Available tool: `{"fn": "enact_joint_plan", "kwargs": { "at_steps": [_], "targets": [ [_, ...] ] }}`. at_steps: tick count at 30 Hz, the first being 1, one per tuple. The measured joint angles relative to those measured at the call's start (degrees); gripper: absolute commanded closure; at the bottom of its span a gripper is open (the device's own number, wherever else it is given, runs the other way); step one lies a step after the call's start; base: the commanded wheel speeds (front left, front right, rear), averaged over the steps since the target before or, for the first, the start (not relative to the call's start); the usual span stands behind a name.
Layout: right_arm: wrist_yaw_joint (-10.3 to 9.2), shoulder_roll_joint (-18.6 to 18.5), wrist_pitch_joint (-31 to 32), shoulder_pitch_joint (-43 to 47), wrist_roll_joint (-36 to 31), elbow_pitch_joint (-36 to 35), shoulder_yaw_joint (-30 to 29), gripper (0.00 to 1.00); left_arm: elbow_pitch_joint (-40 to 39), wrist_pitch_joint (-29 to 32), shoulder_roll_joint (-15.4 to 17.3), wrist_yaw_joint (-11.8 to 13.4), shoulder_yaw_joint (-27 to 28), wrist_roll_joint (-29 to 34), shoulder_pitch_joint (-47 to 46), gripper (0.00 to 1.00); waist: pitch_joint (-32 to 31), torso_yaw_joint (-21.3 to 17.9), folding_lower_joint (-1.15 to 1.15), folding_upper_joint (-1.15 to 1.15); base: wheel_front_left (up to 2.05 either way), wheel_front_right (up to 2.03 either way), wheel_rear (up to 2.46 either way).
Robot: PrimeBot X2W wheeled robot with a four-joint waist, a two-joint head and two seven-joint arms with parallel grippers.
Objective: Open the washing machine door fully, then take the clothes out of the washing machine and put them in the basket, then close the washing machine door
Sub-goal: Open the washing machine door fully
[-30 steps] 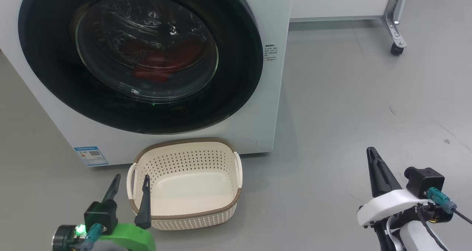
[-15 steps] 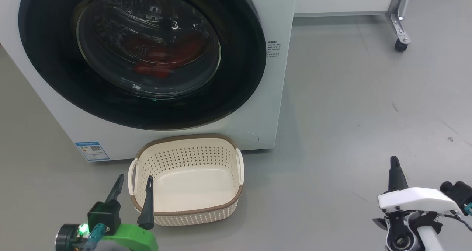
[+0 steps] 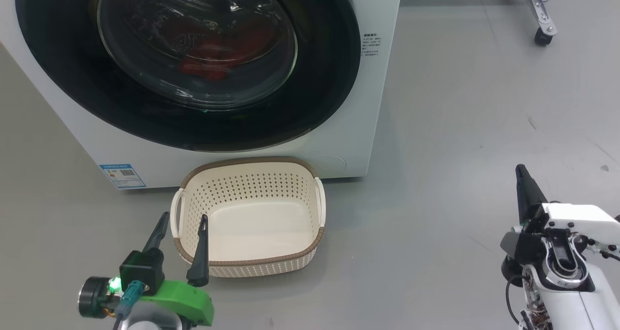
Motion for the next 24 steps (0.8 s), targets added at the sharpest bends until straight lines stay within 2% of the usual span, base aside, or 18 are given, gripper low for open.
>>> {"fn": "enact_joint_plan", "kwargs": {
  "at_steps": [3, 6, 16, 24],
  "targets": [
    [-0.21, -0.1, 2.2, -2.0, 5.1, 0.0, -0.1, 1.00, -0.3, 0.0, -0.2, -0.3, -0.3, 0.1, -0.6, 0.00, 1.0, 0.4, 0.00, 0.00, 0.00, 0.00, 0.00],
    [-1.21, -0.1, 4.2, -4.2, 6.1, 0.0, 0.1, 1.00, -0.6, 0.0, -0.3, -0.4, -0.4, 0.2, -1.3, 0.00, 2.2, 0.9, 0.00, 0.00, 0.00, 0.00, 0.00],
    [-4.65, -0.4, 9.4, -12.8, 6.7, 0.0, 0.1, 1.00, -1.9, 0.0, -0.9, -1.1, -1.2, 1.4, -4.4, 0.00, 6.7, 2.8, 0.00, 0.00, 0.00, 0.00, 0.00],
    [-7.44, -2.4, 12.8, -21.0, 7.5, -0.3, 0.4, 1.00, -3.2, 0.0, -1.4, -1.2, -1.4, 1.9, -6.6, 0.00, 11.0, 4.5, 0.00, 0.00, 0.00, 0.00, 0.00]
  ]
}}
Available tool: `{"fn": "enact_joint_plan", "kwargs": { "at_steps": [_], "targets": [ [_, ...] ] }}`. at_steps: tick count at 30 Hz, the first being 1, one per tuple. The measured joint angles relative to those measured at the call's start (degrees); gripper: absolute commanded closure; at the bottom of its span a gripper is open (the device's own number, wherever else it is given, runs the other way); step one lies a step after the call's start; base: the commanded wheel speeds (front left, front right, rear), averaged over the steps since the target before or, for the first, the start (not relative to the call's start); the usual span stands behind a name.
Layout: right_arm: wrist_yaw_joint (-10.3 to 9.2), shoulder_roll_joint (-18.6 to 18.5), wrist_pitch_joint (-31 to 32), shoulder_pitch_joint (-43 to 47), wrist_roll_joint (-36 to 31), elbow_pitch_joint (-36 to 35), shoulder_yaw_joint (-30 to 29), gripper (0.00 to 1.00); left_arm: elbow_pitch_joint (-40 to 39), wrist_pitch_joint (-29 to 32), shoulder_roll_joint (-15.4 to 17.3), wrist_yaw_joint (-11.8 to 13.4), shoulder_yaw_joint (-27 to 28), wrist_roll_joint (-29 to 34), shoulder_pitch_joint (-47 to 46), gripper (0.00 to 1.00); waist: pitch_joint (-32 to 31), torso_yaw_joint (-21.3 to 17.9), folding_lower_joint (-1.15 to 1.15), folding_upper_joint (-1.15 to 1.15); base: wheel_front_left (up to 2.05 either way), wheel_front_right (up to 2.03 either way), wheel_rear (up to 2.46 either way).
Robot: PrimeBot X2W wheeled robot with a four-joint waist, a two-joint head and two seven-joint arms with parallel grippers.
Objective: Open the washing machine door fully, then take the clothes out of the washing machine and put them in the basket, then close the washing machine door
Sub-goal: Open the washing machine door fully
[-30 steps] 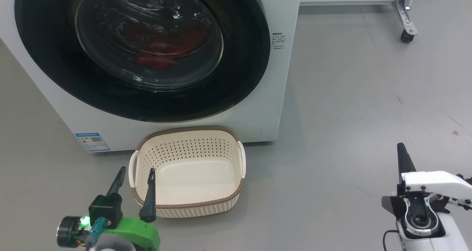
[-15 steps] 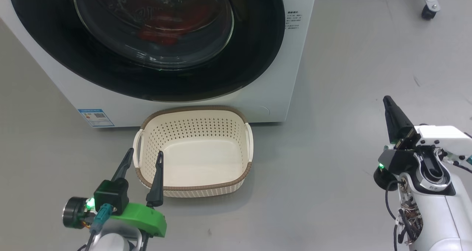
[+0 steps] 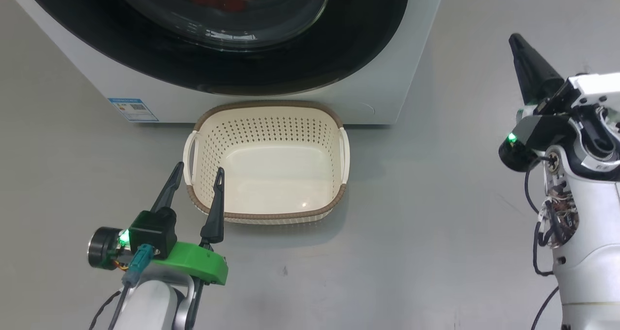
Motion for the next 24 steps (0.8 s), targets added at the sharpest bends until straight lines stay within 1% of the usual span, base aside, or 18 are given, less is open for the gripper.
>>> {"fn": "enact_joint_plan", "kwargs": {
  "at_steps": [7, 9, 17, 24],
  "targets": [
    [-2.25, -1.8, 2.9, -8.2, 0.5, -0.8, 1.5, 1.00, -0.7, 0.0, -0.4, -0.7, -1.6, 0.7, -3.8, 0.00, 4.3, 1.4, 0.00, 0.00, 0.00, 0.00, 0.00],
    [-2.32, -2.4, 3.6, -10.5, 0.5, -0.8, 1.9, 1.00, -0.9, 0.0, -0.5, -0.9, -1.8, 0.7, -4.9, 0.00, 5.6, 2.0, 0.00, 0.00, 0.00, 0.00, 0.00],
    [-3.76, -4.3, 6.8, -17.8, 0.2, -0.5, 4.1, 1.00, -1.3, -0.2, -0.9, -1.2, -2.4, 1.1, -7.5, 0.00, 9.7, 4.6, 0.00, 0.00, 0.00, 0.00, 0.00],
    [-4.26, -5.5, 8.7, -22.9, -0.7, 0.4, 6.0, 1.00, -1.3, -0.2, -1.1, -1.2, -3.0, 1.0, -8.4, 0.00, 12.1, 6.8, 0.00, 0.00, 0.00, 0.00, 0.00]
  ]
}}
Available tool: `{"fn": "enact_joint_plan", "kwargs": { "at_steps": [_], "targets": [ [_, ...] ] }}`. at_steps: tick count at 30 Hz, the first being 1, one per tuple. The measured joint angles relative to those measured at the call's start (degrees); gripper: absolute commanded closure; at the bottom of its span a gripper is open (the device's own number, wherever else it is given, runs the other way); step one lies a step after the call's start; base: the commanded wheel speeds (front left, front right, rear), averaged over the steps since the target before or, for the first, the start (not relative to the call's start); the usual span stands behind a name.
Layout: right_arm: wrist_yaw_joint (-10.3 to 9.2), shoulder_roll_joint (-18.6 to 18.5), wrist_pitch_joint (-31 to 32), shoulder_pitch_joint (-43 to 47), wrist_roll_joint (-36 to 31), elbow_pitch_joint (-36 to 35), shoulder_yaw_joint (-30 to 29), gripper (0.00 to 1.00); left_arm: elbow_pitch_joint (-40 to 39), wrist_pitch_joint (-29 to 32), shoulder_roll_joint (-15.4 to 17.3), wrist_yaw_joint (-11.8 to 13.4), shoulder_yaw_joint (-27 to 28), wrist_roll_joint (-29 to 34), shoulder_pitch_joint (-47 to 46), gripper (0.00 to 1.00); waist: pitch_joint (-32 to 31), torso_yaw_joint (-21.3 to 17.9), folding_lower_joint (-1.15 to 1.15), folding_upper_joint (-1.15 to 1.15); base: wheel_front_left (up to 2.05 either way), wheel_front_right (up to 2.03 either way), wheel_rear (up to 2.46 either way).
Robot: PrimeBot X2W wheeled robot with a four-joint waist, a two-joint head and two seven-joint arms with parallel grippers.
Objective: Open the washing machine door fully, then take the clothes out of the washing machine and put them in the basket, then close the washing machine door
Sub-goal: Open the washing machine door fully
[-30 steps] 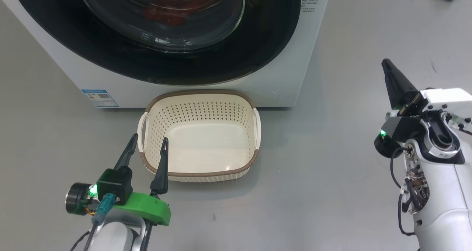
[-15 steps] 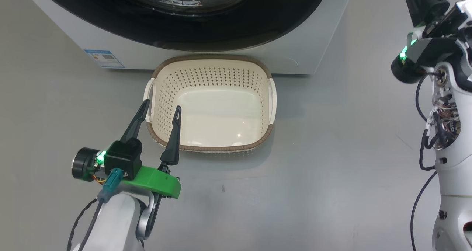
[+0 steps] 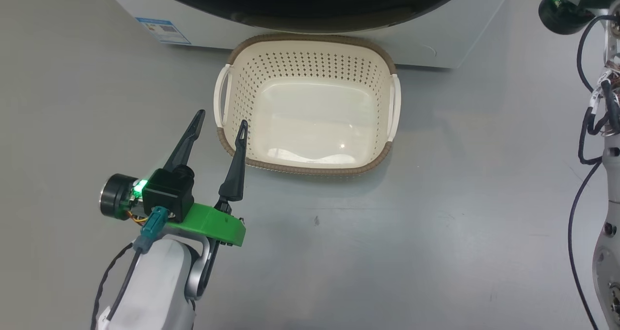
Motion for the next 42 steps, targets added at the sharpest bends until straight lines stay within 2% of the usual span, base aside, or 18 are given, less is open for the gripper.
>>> {"fn": "enact_joint_plan", "kwargs": {
  "at_steps": [13, 31, 34, 42],
  "targets": [
    [-0.51, -1.9, 2.2, -6.9, -1.8, 4.3, 2.1, 1.00, 0.0, 0.0, -0.3, 0.0, -0.7, -1.1, -1.8, 0.00, 3.4, 3.6, 0.00, 0.00, 0.00, 0.00, 0.00],
    [-0.38, -3.7, 6.8, -7.8, -1.8, 8.4, 3.3, 1.00, -0.2, 0.0, -0.4, 1.1, -1.7, -2.6, -1.9, 0.00, 3.0, 4.3, 0.00, 0.00, 0.00, 0.00, 0.00],
    [0.59, -3.7, 7.5, -7.7, -1.7, 9.2, 3.5, 1.00, -0.1, 0.0, -0.4, 1.4, -1.6, -2.6, -1.9, 0.00, 2.6, 4.1, 0.00, 0.00, 0.00, 0.00, 0.00],
    [1.65, -2.8, 9.0, -6.5, -1.2, 10.2, 4.0, 1.00, 0.2, 0.0, -0.4, 1.6, -1.5, -2.6, -1.9, 0.00, 1.3, 2.9, 0.00, 0.00, 0.00, 0.00, 0.00]
  ]
}}
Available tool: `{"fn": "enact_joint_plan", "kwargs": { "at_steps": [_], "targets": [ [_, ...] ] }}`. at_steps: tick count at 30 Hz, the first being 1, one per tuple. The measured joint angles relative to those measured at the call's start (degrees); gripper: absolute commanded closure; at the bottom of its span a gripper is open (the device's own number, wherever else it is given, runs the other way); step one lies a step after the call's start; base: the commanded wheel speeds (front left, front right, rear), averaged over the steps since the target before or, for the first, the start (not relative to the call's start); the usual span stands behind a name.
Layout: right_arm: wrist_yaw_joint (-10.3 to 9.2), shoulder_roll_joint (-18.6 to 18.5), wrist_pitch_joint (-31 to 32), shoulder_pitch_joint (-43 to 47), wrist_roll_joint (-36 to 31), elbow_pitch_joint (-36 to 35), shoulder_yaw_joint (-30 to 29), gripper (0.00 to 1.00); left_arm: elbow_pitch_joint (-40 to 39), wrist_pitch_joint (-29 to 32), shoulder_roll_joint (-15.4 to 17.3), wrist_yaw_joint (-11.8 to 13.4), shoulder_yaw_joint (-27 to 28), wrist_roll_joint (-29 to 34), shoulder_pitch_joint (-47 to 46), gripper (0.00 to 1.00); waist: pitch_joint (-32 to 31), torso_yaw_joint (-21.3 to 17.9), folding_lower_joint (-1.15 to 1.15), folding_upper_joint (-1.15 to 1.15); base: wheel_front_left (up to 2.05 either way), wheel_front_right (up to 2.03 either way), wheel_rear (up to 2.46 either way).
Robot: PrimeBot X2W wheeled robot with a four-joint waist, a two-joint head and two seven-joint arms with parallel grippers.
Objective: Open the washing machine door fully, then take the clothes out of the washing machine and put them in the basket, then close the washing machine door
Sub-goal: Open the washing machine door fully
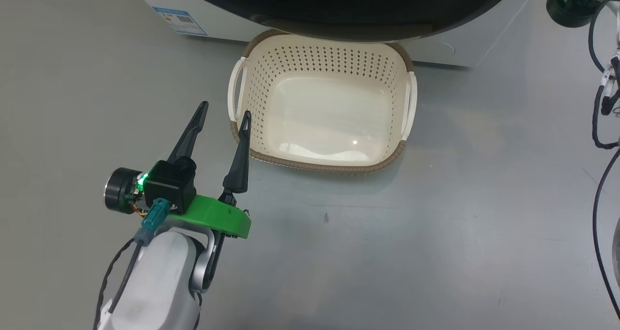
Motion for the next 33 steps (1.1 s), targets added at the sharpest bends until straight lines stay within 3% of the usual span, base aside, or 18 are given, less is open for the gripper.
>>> {"fn": "enact_joint_plan", "kwargs": {
  "at_steps": [12, 33],
  "targets": [
    [2.90, 0.7, 1.5, 3.4, 0.5, 0.8, 0.6, 1.00, 1.3, 0.0, 0.0, 0.0, 0.4, -0.3, 0.1, 0.00, -2.6, -1.5, 0.00, 0.00, 0.00, 0.00, 0.00],
    [6.12, 3.7, 7.0, 12.7, 3.1, 1.5, 3.4, 1.00, 4.1, 0.0, 0.0, 0.0, 1.3, 0.0, 2.8, 0.00, -9.6, -2.7, 0.00, 0.00, 0.00, 0.00, 0.00]
  ]
}}
